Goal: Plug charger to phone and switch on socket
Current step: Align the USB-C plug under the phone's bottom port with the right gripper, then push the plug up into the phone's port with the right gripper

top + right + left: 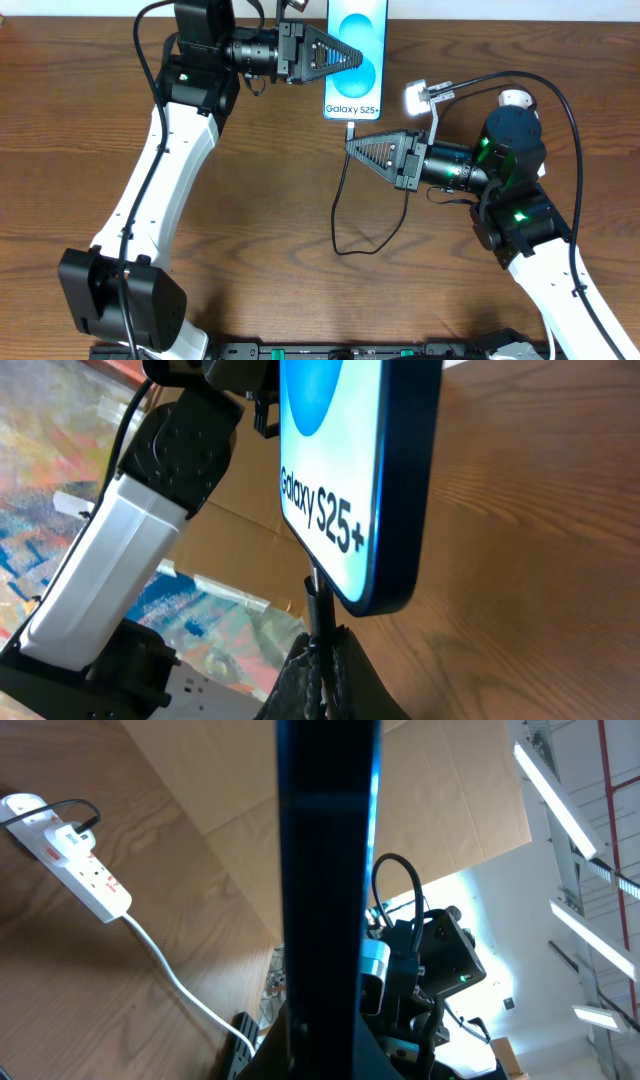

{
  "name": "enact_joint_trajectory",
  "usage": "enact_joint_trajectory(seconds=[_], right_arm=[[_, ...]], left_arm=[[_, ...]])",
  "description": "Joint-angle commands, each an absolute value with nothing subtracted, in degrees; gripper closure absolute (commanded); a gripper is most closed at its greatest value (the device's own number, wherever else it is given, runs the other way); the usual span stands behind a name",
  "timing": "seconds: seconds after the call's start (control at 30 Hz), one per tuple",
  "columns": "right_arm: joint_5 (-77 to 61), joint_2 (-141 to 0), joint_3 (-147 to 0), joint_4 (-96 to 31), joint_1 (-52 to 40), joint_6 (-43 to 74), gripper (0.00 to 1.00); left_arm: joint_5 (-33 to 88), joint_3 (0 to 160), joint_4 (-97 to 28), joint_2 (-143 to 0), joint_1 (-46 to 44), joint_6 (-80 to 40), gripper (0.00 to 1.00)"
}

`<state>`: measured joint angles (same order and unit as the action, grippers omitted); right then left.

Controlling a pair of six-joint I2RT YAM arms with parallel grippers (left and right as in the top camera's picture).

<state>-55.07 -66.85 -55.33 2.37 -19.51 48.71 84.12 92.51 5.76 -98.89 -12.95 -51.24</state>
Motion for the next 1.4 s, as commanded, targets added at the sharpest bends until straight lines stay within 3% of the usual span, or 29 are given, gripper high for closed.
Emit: enact_joint_trajectory(seconds=[0.0, 1.37], right_arm=[[-54.59, -66.65, -55.51, 2.37, -19.05, 47.55, 0.99], [-51.29, -66.65, -55.51, 3.46, -19.05, 49.34, 0.99]], left_arm=[[85.71, 93.58, 6.09, -98.48, -12.78, -51.68, 0.93], [86.63, 93.58, 6.07, -98.48, -12.78, -51.72, 0.93]])
